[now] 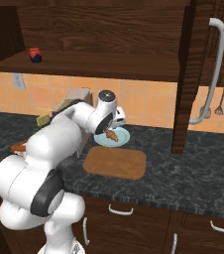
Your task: From the different types of pastries on the counter, select a croissant and place it on the cutting board. Then retrieve a jar of jam from the cabinet and place it alongside the croissant on the cutting board.
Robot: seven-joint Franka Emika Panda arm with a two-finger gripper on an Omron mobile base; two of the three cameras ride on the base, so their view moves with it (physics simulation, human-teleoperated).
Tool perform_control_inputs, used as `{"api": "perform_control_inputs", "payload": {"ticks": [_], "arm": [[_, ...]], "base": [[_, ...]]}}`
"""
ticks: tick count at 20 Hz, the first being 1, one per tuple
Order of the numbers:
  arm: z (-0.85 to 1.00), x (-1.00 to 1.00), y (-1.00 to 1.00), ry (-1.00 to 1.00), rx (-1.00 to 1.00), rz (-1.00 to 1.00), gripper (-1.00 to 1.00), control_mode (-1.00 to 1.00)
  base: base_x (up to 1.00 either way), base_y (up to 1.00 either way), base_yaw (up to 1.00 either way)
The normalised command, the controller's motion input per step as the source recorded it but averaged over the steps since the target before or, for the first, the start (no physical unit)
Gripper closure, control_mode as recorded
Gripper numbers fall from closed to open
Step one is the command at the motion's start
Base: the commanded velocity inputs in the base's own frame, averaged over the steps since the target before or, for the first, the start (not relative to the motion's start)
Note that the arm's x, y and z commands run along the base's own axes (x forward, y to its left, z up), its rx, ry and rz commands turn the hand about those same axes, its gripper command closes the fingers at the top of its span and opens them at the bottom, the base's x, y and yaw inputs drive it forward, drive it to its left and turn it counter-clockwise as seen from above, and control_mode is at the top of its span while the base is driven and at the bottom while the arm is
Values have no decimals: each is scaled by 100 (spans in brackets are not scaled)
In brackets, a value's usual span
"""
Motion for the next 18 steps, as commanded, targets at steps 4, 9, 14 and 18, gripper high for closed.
{"api": "perform_control_inputs", "payload": {"ticks": [4, 9, 14, 18], "arm": [[-22, 85, -13, 0, 0, 0, -100, -100], [-41, 51, -16, -1, 0, 8, -100, -100], [-23, 25, -2, 0, 1, 9, -100, -100], [-48, 47, 3, 0, 0, 0, -100, -100]], "base": [[0, 0, 0], [0, 0, 0], [0, 0, 0], [0, 0, 0]]}}
